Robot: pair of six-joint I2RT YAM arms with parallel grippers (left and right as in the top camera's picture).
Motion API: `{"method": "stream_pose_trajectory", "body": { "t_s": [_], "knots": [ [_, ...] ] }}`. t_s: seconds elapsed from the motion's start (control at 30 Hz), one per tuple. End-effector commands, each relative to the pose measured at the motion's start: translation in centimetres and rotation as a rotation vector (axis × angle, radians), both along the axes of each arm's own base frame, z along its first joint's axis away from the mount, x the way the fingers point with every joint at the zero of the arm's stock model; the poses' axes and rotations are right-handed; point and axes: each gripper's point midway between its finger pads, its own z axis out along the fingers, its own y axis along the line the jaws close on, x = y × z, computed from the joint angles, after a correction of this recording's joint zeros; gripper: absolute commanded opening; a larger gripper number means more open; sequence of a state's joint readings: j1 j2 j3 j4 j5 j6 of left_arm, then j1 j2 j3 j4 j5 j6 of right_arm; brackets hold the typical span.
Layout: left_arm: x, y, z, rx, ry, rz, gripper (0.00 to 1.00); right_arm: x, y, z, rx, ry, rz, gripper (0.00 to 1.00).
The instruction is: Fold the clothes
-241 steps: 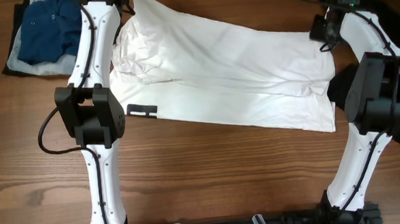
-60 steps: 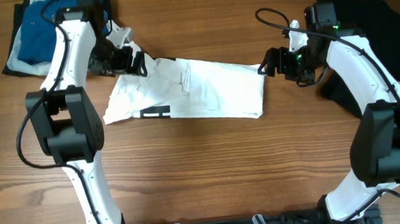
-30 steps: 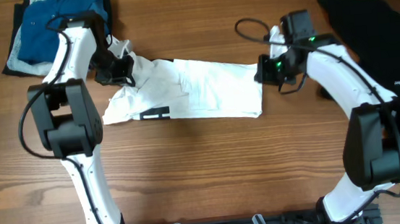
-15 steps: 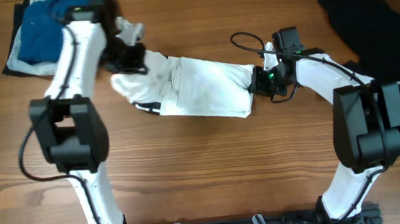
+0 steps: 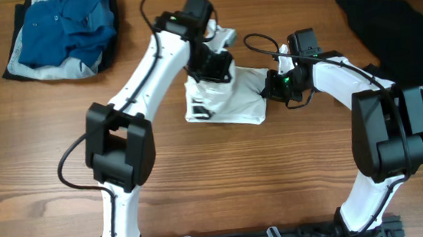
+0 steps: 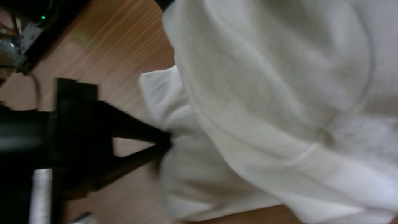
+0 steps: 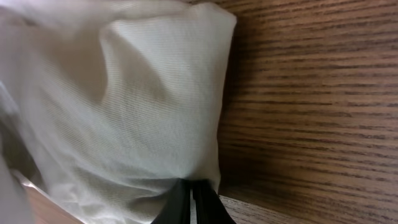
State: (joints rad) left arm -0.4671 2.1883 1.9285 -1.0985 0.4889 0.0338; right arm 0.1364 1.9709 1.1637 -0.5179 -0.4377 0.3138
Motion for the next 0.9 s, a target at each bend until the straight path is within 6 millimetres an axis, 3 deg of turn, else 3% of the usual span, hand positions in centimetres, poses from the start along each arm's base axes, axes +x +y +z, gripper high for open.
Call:
{"method": "stream_pose_trajectory", "body": {
  "t_s": [0.0, 0.43, 0.47, 0.5, 0.57, 0.6, 0.73, 0.87],
  "knots": [
    [-1.0, -3.1, 2.9, -0.107, 0.007, 0.019, 0.04, -1.3, 0.2, -1.8, -0.002, 0.062, 0.001, 0.04],
    [-0.1, -5.2, 4.0, -0.185, 0.030, 0.113, 0.05, -0.5, 0.4, -1.1, 0.077, 0.047, -0.019, 0.04],
    [-0.1, -5.3, 4.0, -0.187, 0.028, 0.112, 0.14, -0.5, 0.4, -1.1, 0.077, 0.047, -0.019, 0.04],
    [-0.2, -5.4, 4.0, -0.187, 0.027, 0.108, 0.30, -0.5, 0.4, -1.1, 0.078, 0.048, -0.021, 0.04],
    [-0.3, -5.7, 4.1, -0.191, 0.022, 0.101, 0.72, -0.4, 0.5, -1.0, 0.084, 0.046, -0.023, 0.04],
    [-0.4, -5.9, 4.1, -0.191, 0.022, 0.098, 1.00, -0.4, 0.5, -1.0, 0.089, 0.045, -0.024, 0.04],
    [0.1, -5.6, 4.1, -0.187, 0.018, 0.127, 1.00, 0.5, -0.3, 0.5, 0.116, 0.014, -0.050, 0.04],
    [1.9, -4.4, 5.5, -0.218, -0.022, 0.167, 1.00, 1.8, -3.1, 4.9, 0.121, -0.084, -0.113, 0.05]
  ]
}}
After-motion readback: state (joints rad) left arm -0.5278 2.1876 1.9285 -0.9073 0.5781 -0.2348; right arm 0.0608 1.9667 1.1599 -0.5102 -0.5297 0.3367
